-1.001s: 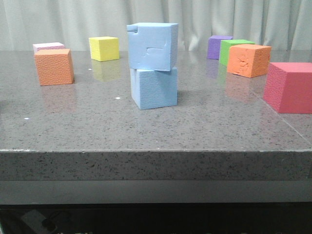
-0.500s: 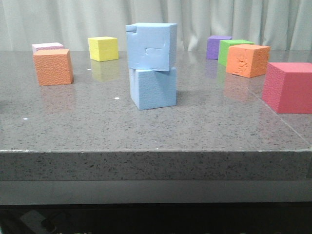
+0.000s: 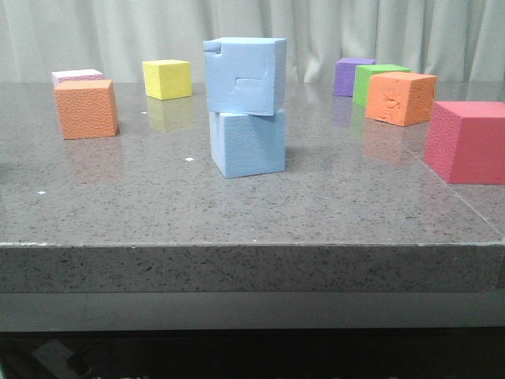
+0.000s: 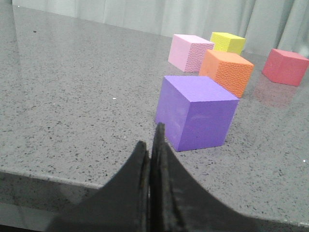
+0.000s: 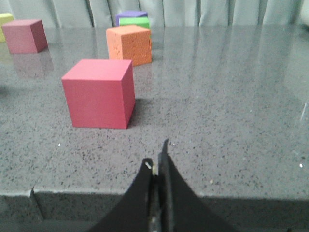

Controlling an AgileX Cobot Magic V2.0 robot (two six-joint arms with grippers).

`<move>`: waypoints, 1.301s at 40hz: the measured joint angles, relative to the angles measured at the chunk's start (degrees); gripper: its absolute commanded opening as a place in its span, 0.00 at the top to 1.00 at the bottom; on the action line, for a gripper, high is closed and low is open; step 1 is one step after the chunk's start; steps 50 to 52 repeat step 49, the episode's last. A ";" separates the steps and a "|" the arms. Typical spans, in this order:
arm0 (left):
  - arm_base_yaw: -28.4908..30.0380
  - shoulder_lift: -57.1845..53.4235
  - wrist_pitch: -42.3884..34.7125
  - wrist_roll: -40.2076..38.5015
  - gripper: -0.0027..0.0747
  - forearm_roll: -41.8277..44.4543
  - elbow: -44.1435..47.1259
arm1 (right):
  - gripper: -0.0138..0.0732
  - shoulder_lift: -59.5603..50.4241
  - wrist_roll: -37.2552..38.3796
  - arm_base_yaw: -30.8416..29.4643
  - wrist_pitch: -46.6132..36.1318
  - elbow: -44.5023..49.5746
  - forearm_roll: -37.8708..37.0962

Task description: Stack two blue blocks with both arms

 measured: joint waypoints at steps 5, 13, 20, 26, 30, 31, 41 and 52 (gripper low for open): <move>0.00 0.00 0.00 0.00 0.99 0.00 0.00 | 0.92 0.00 -0.04 0.00 0.69 0.00 -0.01; 0.00 0.00 0.00 0.00 0.99 0.00 0.00 | 0.92 0.00 -0.13 0.00 0.77 0.00 -0.01; 0.00 0.00 0.00 0.00 0.99 0.00 0.00 | 0.92 0.00 -0.13 0.00 0.77 0.00 -0.01; 0.00 0.00 0.00 0.00 0.99 0.00 0.00 | 0.92 0.00 -0.13 0.00 0.77 0.00 -0.01; 0.00 0.00 0.00 0.00 0.99 0.00 0.00 | 0.92 0.00 -0.13 0.00 0.77 0.00 -0.01; 0.00 0.00 0.00 0.00 0.99 0.00 0.00 | 0.92 0.00 -0.13 0.00 0.77 0.00 -0.01; 0.00 0.00 0.00 0.00 0.99 0.00 0.00 | 0.92 0.00 -0.13 0.00 0.77 0.00 -0.01; 0.00 0.00 0.00 0.00 0.99 0.00 0.00 | 0.92 0.00 -0.13 0.00 0.77 0.00 -0.01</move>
